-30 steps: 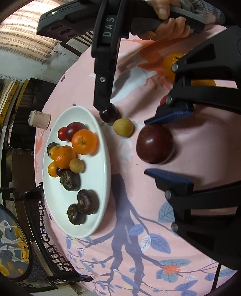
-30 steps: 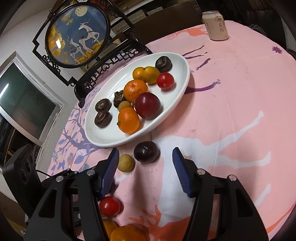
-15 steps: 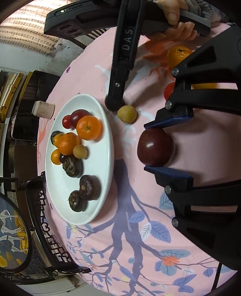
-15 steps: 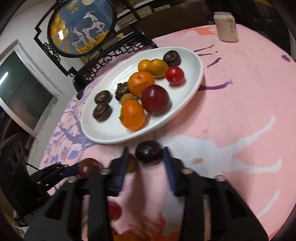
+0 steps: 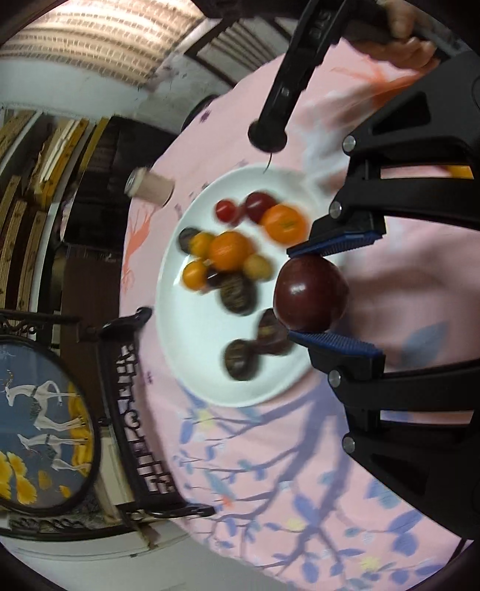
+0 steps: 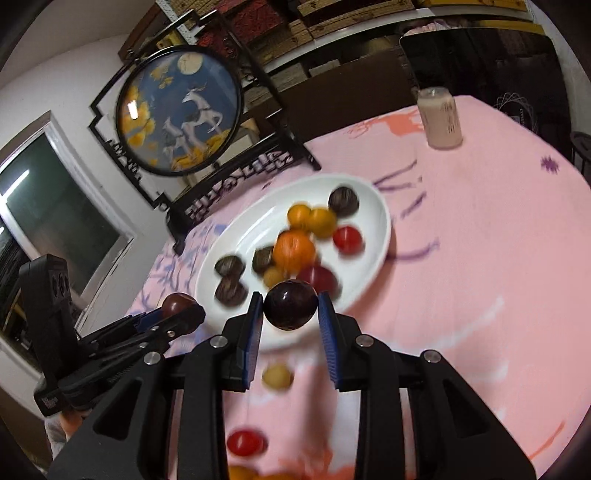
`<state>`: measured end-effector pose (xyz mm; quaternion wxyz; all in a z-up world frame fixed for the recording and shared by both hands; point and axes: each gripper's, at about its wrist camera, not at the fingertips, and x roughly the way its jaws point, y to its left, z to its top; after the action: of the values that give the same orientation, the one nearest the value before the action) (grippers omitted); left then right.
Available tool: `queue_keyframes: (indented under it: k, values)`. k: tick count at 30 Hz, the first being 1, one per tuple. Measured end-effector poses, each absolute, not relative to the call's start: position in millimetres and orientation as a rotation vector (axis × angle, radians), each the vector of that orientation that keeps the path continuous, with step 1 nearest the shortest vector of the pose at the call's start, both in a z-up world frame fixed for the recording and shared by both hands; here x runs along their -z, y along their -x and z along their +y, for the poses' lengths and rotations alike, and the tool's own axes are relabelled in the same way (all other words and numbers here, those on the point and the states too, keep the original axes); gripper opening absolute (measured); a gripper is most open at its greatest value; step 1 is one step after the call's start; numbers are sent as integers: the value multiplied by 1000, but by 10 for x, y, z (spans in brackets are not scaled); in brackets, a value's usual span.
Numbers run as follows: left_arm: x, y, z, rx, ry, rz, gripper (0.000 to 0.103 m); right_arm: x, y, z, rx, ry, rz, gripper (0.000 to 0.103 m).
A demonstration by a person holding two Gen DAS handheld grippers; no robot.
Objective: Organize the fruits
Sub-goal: 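Carry both fruits to the white plate and open both grippers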
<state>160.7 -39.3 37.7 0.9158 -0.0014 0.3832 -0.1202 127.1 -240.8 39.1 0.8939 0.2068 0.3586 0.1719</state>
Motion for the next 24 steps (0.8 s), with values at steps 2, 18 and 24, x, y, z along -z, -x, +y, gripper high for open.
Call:
queue_keyframes:
  k: [2, 18, 24]
  values:
    - [-376, -1770, -455, 198, -16, 775, 40, -442, -1485, -2366, -337, -422, 749, 31]
    - [-253, -1714, -266, 115, 8, 732, 89, -182, -1620, -2330, -288, -392, 759, 57]
    - [-168, -1444, -264, 111, -16, 752, 91, -148, -1318, -2426, -295, -403, 764, 57]
